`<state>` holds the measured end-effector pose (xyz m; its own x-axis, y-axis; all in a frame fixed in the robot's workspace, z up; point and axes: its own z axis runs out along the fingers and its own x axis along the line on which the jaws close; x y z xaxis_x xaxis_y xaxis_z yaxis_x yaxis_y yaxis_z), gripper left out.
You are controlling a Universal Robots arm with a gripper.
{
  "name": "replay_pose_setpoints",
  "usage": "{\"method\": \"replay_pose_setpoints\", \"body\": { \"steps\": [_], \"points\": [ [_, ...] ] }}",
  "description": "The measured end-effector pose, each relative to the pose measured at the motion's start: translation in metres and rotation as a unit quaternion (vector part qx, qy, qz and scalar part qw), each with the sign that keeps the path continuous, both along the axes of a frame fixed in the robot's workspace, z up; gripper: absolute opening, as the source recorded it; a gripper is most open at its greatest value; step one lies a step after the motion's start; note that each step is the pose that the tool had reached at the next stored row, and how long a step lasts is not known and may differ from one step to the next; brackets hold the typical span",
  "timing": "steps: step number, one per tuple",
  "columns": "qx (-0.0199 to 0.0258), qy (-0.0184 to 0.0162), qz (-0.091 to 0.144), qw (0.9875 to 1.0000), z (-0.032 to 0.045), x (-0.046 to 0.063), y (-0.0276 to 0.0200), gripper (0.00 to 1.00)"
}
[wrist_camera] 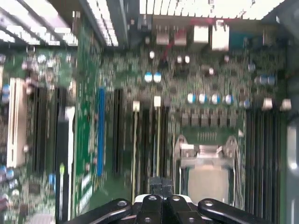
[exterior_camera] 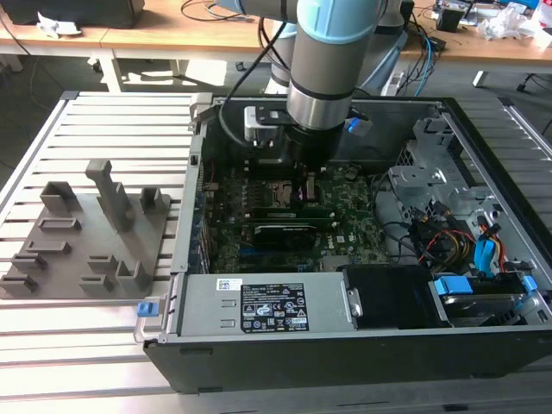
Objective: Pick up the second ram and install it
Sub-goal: 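Press down the second ram until it locks into place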
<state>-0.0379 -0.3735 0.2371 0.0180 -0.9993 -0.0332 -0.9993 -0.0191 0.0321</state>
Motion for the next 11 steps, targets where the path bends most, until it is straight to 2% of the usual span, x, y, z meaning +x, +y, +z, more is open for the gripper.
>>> {"method": "replay_pose_setpoints", "body": {
  "steps": [3,5,7,9,10,11],
  "points": [
    [0.0003,-0.0001,0.000,1.0000,-0.0005,-0.018,0.0000,0.11],
    [0.0004,-0.0001,0.000,1.0000,-0.0019,-0.037,0.0000,0.11],
    [0.0004,0.0000,0.000,1.0000,-0.0063,-0.044,0.0000,0.11],
    [0.0000,0.0002,0.000,1.0000,-0.0102,-0.044,-0.0001,0.11],
    [0.0004,0.0001,0.000,1.0000,-0.0104,-0.044,-0.0001,0.11],
    [0.0023,-0.0010,0.000,1.0000,-0.0074,-0.043,0.0004,0.11]
  ]
}}
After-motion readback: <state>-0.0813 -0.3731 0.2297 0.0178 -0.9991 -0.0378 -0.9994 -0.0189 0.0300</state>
